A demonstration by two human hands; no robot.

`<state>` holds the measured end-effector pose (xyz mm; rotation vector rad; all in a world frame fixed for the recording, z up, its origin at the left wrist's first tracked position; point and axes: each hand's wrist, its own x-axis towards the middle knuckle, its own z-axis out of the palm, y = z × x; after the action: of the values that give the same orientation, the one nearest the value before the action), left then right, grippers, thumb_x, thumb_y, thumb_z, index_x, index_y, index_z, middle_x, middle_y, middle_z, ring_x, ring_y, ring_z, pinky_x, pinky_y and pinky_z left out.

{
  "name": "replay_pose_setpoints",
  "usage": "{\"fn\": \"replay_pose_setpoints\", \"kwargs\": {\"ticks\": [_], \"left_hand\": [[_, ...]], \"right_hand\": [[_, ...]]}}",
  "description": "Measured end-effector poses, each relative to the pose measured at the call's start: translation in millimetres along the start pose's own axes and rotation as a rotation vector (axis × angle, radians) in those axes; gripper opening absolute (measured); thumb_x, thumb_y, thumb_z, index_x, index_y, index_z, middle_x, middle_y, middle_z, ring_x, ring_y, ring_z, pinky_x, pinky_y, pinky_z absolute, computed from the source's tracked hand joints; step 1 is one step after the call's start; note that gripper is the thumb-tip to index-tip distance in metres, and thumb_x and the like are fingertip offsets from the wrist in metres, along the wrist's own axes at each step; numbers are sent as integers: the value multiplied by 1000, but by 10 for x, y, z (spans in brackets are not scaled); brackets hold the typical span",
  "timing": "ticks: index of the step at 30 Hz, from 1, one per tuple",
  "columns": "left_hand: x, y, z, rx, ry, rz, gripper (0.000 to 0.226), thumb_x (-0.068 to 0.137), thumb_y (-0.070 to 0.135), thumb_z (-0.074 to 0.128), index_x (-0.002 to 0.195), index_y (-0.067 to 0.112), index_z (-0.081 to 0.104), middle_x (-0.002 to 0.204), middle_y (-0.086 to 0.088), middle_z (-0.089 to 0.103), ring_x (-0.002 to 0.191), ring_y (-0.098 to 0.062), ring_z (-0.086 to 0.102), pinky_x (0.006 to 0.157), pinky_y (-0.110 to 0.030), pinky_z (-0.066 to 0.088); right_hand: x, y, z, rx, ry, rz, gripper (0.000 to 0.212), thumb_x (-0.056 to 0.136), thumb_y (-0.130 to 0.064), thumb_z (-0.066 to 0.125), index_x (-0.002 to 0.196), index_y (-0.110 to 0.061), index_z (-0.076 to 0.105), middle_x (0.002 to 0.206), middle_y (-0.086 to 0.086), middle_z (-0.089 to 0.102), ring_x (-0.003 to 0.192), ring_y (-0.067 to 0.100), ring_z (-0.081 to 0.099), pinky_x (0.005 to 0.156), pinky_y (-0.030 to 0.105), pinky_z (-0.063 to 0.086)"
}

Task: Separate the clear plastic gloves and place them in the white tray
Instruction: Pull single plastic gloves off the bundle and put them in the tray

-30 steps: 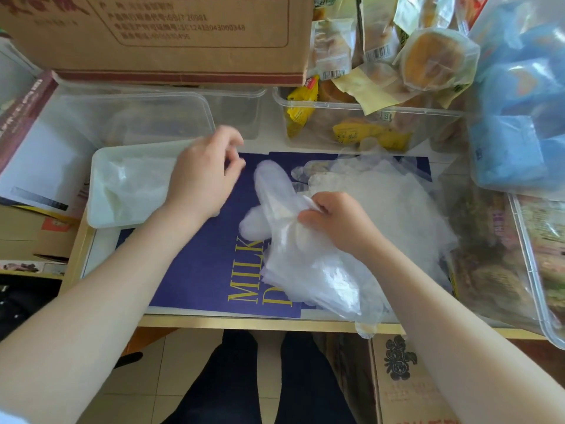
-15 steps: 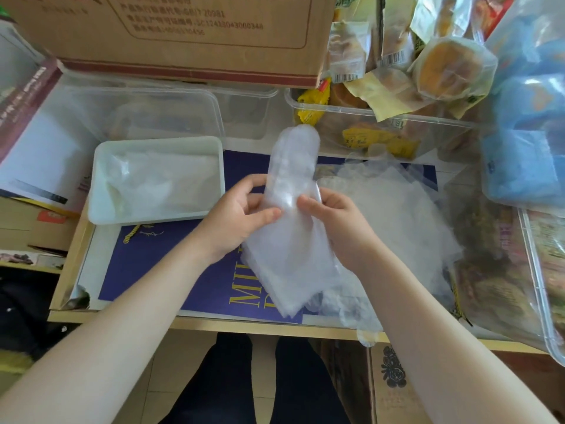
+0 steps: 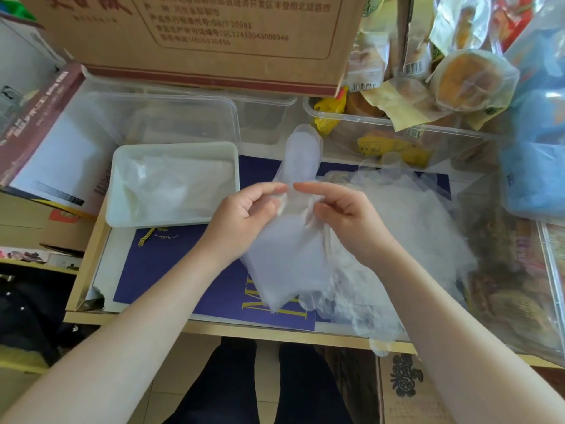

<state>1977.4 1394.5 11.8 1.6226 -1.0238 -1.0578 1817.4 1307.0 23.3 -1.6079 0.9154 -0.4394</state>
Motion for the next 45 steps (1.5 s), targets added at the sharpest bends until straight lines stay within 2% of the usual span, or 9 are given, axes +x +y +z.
{"fn": "replay_pose_setpoints", "kwargs": {"ticks": [3,6,12,22,28,34,40,43,45], "left_hand": [[-31,23,-37,106,39,13,34,80,17,71,110,29,61,107,19,60,93,18,51,84,2,31],[-58,28,-75,187,96,46,39,78,19,74,114,28,62,105,6,65,94,-2,56,79,1,34],[-100,-18,-197,5,236,33,30,79,9,72,93,34,65,87,20,63,78,14,57,74,-3,38],[-145,-141,-692,42,253,96,19,77,13,69,76,31,65,79,10,55,73,9,54,69,-4,37],[-190,-177,-1138,75,154,52,24,84,5,65,71,25,62,113,20,56,103,15,50,86,-2,33],[-121,-112,-1394,241,-2,39,29,87,18,62,92,44,50,87,20,64,88,9,58,77,-3,40],[20,-366,-1586,137,346,53,21,90,19,59,87,38,49,67,-3,60,60,-15,51,62,-28,39],[61,-537,-1698,171,510,37,17,93,17,50,96,32,54,80,7,61,72,-10,53,69,-25,41],[83,-599,-1738,235,520,-2,24,96,9,44,106,23,61,100,8,63,90,-4,55,79,-12,40]], "right_hand": [[19,-36,1,-87,-51,42,46,87,12,48,116,-22,60,84,-2,63,69,6,53,68,13,46],[73,-68,28,-267,-61,4,46,85,9,52,121,-19,60,101,7,66,83,24,61,77,30,51],[167,-251,226,-353,54,-64,38,84,6,57,117,-11,65,93,-7,62,81,9,60,72,9,45],[403,-488,689,-581,57,-157,12,77,-13,72,89,-17,72,73,-6,56,60,7,47,56,11,33],[581,-552,942,-627,-46,-368,15,73,-19,69,83,-8,66,127,10,51,119,28,44,95,32,35],[823,-767,1151,-584,-306,-217,17,86,-21,66,98,-9,61,65,-10,48,58,8,43,55,21,31],[1161,-680,1383,-367,-275,27,45,77,-25,75,115,-19,51,65,-8,47,55,-4,47,54,12,34],[1182,-500,1443,-229,-274,195,49,70,-26,80,112,-21,56,96,-4,63,83,6,61,74,22,48],[1155,-443,1509,-158,-143,234,34,77,-17,74,105,-22,57,92,-7,62,76,7,60,69,18,46]]}}
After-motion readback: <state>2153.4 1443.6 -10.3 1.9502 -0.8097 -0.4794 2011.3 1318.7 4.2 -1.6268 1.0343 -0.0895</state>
